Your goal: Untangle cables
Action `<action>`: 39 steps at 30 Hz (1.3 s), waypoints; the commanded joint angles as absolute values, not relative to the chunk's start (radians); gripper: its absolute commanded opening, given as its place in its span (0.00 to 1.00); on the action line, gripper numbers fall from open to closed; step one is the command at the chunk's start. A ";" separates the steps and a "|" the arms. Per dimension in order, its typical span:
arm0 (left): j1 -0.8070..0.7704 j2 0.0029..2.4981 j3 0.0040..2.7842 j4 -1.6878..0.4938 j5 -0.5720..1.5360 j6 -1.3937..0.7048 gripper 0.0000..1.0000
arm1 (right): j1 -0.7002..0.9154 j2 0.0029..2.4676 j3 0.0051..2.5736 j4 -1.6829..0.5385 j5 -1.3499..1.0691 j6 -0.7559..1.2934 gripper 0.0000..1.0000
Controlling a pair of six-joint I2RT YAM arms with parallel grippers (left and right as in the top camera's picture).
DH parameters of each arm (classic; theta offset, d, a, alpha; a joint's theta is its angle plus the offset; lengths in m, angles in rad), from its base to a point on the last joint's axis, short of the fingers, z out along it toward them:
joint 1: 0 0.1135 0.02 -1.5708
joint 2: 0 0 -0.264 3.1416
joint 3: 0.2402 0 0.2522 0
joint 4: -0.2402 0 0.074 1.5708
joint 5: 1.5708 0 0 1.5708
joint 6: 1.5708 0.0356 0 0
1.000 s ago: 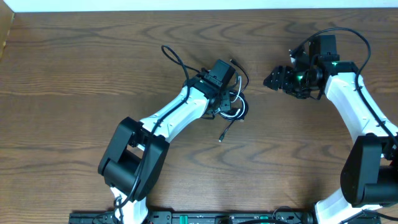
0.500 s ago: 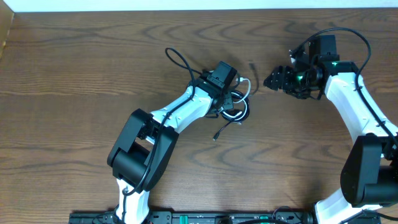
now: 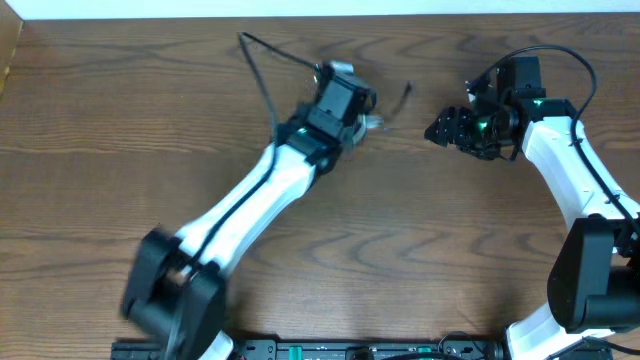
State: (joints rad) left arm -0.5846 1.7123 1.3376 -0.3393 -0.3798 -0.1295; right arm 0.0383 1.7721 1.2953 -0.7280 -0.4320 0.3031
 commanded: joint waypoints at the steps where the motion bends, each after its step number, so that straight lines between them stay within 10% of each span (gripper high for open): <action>1: -0.613 1.670 1.348 -0.329 -0.544 0.034 0.07 | 0.039 1.765 1.312 -0.726 -0.384 0.298 0.74; 13: -0.739 1.917 1.345 -0.266 -1.188 0.168 0.07 | -0.264 1.765 1.313 -0.757 -0.463 0.290 0.73; 19: -0.805 2.003 1.345 -0.231 -1.185 0.132 0.07 | -0.352 1.765 1.313 -0.768 -0.542 0.263 0.72; 24: -0.885 2.005 1.345 -0.236 -0.826 0.126 0.08 | -0.352 1.765 1.313 -0.773 -0.541 0.239 0.73; 31: -0.990 2.004 1.345 -0.252 -0.518 -0.039 0.42 | -0.352 1.765 1.313 -0.772 -0.542 0.238 0.74; 39: -0.963 1.919 1.345 -0.283 -0.204 -0.121 0.53 | -0.348 1.765 1.313 -0.775 -0.553 0.233 0.76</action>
